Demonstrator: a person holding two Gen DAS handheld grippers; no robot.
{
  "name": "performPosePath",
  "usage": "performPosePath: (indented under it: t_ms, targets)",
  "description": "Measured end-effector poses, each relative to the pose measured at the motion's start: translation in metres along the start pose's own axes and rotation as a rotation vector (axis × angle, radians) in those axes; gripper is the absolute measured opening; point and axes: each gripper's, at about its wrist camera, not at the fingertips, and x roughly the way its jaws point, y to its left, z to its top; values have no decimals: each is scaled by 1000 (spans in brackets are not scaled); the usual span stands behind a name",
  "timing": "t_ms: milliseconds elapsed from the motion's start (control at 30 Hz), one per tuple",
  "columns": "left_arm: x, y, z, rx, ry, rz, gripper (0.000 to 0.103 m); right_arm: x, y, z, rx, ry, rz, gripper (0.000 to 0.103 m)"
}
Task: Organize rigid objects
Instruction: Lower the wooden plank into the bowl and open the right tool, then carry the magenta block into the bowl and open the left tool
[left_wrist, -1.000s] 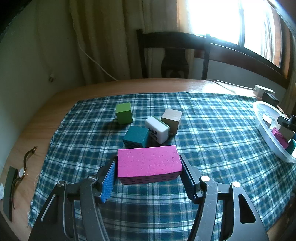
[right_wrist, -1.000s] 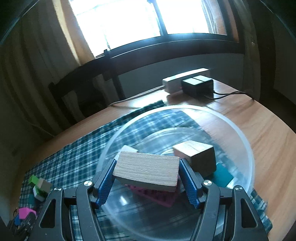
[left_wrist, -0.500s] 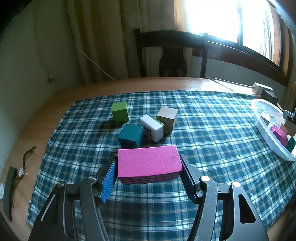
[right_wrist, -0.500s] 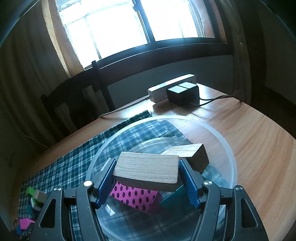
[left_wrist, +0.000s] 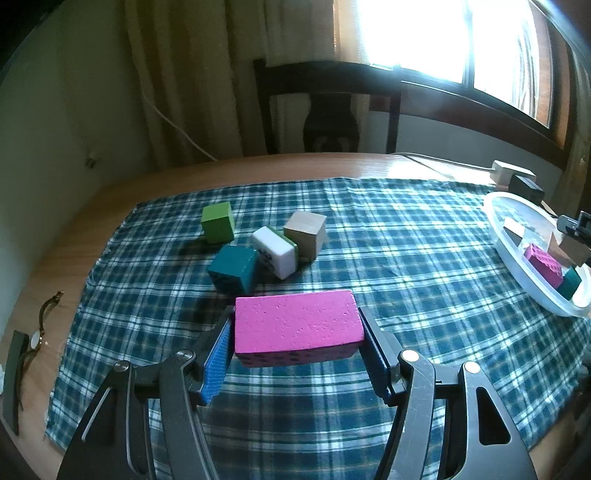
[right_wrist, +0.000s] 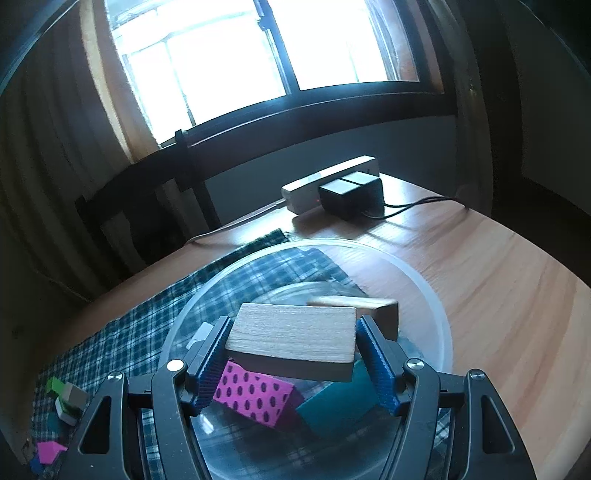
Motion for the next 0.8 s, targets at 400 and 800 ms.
performPosePath:
  t_ms: [400, 800]
  targets:
    - [-9, -11, 3, 15, -12, -26, 64, -6, -2, 2, 9, -30, -1, 72]
    - [-17, -42, 12, 85, -32, -58, 64, -18, -6, 6, 15, -57, 37, 73]
